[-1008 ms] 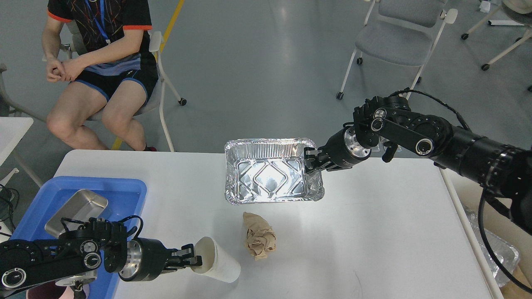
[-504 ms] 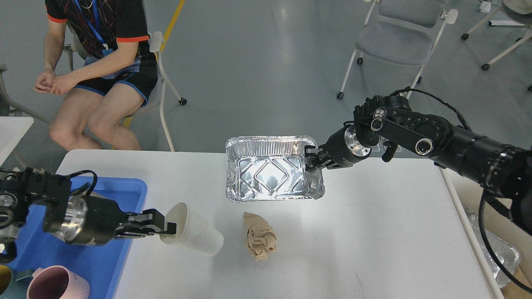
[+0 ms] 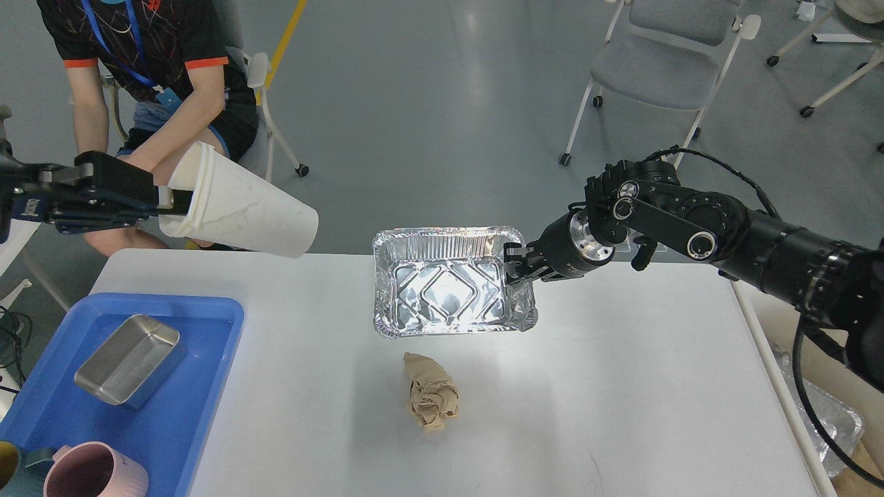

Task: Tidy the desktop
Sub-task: 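Carry the paper cup over the held foil tray and drop it in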

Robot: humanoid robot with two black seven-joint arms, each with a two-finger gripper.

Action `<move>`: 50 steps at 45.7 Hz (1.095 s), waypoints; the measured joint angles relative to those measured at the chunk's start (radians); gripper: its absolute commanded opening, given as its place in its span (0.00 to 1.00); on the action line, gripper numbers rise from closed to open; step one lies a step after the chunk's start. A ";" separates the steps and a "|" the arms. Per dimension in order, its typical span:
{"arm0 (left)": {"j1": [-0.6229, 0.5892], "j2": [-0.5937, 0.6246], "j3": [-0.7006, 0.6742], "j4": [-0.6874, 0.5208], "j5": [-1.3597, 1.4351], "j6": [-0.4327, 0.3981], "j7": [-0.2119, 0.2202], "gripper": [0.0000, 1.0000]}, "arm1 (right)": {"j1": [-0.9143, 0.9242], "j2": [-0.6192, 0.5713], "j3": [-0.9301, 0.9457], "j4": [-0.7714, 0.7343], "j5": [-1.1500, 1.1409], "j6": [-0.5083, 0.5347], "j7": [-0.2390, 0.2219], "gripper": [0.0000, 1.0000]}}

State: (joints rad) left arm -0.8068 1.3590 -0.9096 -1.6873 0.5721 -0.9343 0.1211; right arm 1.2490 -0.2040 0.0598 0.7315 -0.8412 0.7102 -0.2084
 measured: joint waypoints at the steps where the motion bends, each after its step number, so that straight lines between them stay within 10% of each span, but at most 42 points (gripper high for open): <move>1: 0.000 0.000 -0.004 0.007 -0.002 -0.001 0.000 0.00 | 0.000 0.000 0.000 0.000 0.000 0.000 0.000 0.00; 11: 0.009 -0.100 0.018 0.094 0.002 0.067 0.025 0.01 | 0.001 0.004 0.000 0.000 0.000 -0.001 0.000 0.00; 31: 0.004 -0.683 0.172 0.357 0.147 0.339 0.081 0.14 | 0.016 0.014 0.000 0.000 0.001 -0.002 0.000 0.00; 50: 0.003 -0.992 0.267 0.599 0.249 0.395 0.081 0.82 | 0.017 0.017 0.002 0.001 0.001 -0.006 -0.001 0.00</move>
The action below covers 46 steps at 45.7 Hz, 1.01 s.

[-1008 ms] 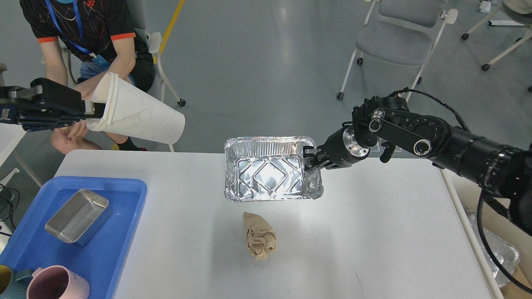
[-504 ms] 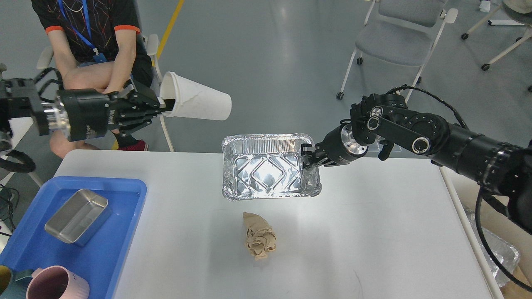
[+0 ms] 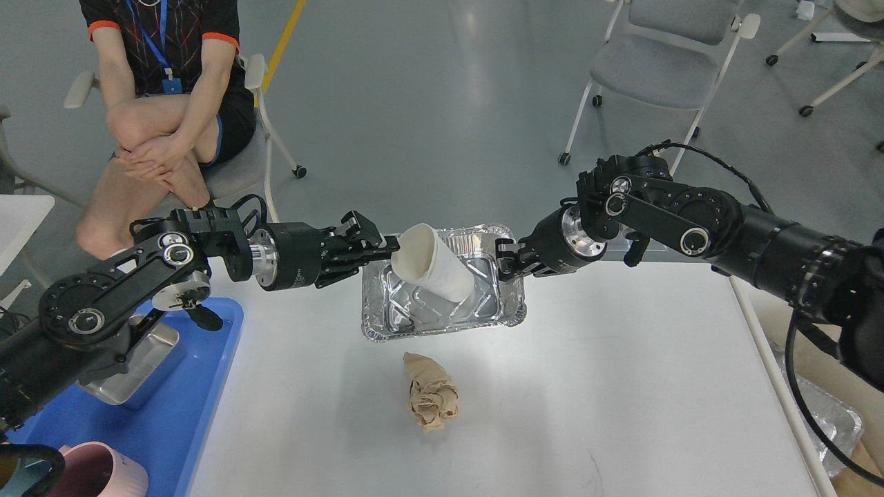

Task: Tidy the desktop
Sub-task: 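Carry the paper cup over the held foil tray and drop it in, then withdraw the left gripper and lower it toward the crumpled paper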

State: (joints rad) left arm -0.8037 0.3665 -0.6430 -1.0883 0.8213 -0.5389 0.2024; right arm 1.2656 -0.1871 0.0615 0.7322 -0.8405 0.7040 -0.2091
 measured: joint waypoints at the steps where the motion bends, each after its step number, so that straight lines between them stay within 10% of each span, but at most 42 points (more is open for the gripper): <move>1: -0.001 -0.005 0.000 0.001 -0.002 0.000 0.000 0.83 | 0.000 0.000 0.000 0.001 0.000 0.000 0.000 0.00; 24: -0.092 0.085 -0.014 -0.114 -0.013 -0.005 -0.006 0.87 | -0.011 -0.002 0.000 0.000 0.000 -0.001 0.000 0.00; 46: -0.036 0.661 -0.001 -0.514 -0.061 -0.082 -0.019 0.87 | -0.046 -0.044 0.000 -0.001 -0.001 -0.002 0.001 0.00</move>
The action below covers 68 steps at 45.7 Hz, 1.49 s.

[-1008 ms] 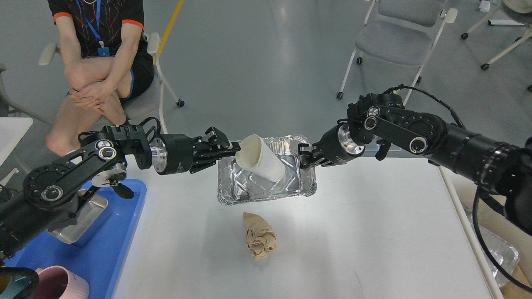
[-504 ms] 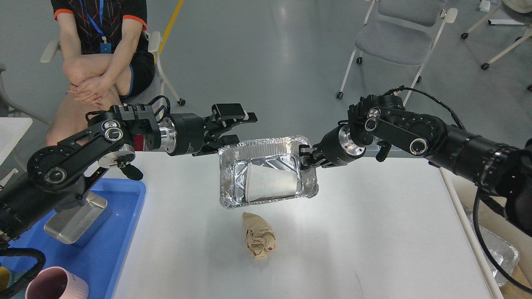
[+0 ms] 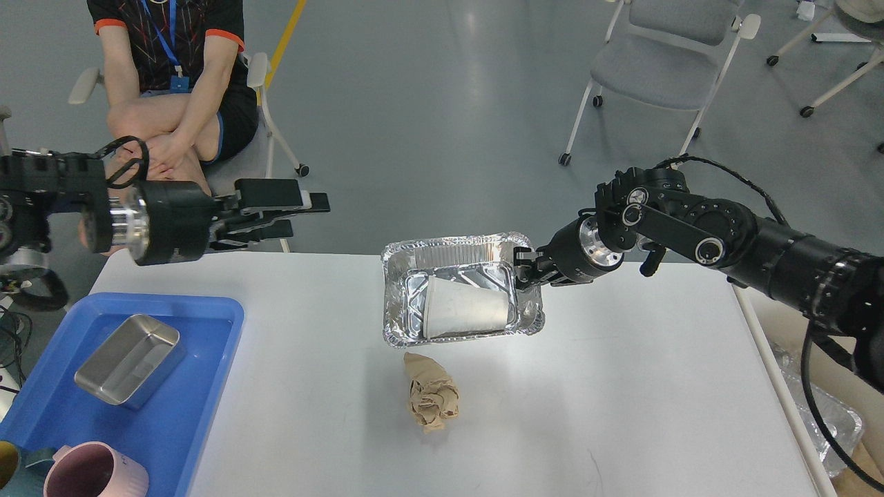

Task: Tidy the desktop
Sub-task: 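Withdraw the left gripper and lower it toward the crumpled paper, then grasp the crumpled beige paper with the left gripper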

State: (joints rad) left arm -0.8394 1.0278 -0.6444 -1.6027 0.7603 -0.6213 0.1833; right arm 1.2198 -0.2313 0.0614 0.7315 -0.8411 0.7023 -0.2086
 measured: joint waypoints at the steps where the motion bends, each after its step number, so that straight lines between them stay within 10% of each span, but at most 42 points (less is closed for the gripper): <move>1: 0.004 0.023 0.000 -0.002 -0.004 -0.015 0.000 0.87 | -0.001 0.000 0.000 0.000 0.000 0.000 0.000 0.00; 19: 0.124 0.189 0.014 -0.005 -0.011 -0.088 -0.001 0.87 | -0.006 0.006 0.000 0.000 0.001 -0.007 0.000 0.00; 37: 0.271 -0.236 0.147 0.093 0.174 0.149 0.026 0.87 | -0.011 0.002 0.000 0.000 0.001 -0.009 0.000 0.00; 68: 0.234 -0.675 0.175 0.445 0.312 0.195 0.041 0.87 | -0.021 -0.022 0.003 0.002 0.001 -0.009 0.000 0.00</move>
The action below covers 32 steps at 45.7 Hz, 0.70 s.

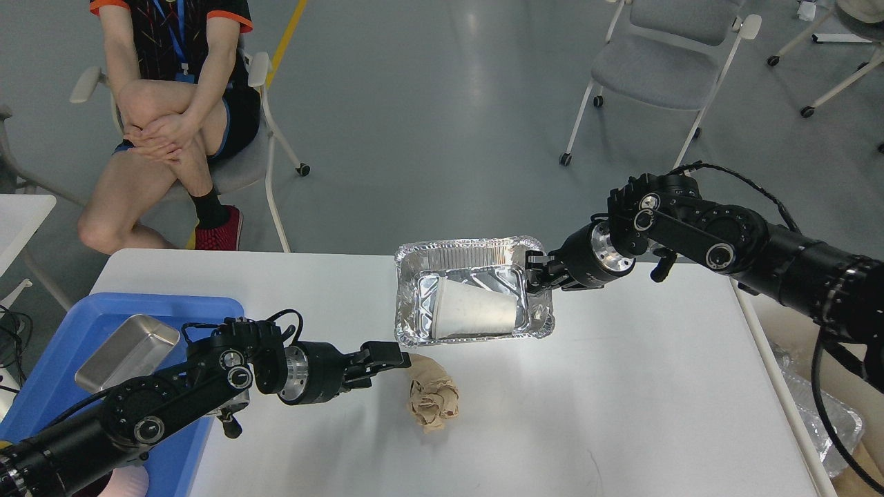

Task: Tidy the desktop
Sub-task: 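Grasp the crumpled beige paper with the left gripper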

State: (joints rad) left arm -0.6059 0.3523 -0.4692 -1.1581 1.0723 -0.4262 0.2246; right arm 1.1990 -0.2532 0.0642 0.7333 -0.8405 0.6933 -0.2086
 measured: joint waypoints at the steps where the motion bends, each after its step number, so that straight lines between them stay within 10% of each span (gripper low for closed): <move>1: 0.000 -0.007 0.000 0.003 0.000 0.002 0.000 0.87 | 0.000 0.000 0.001 0.000 0.000 0.000 0.000 0.00; 32: 0.001 -0.250 -0.004 0.247 -0.016 0.015 -0.016 0.94 | -0.004 -0.021 0.003 0.016 0.002 -0.001 0.000 0.00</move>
State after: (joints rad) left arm -0.6048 0.1027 -0.4732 -0.9108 1.0563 -0.4111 0.2084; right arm 1.1950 -0.2746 0.0676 0.7492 -0.8388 0.6919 -0.2086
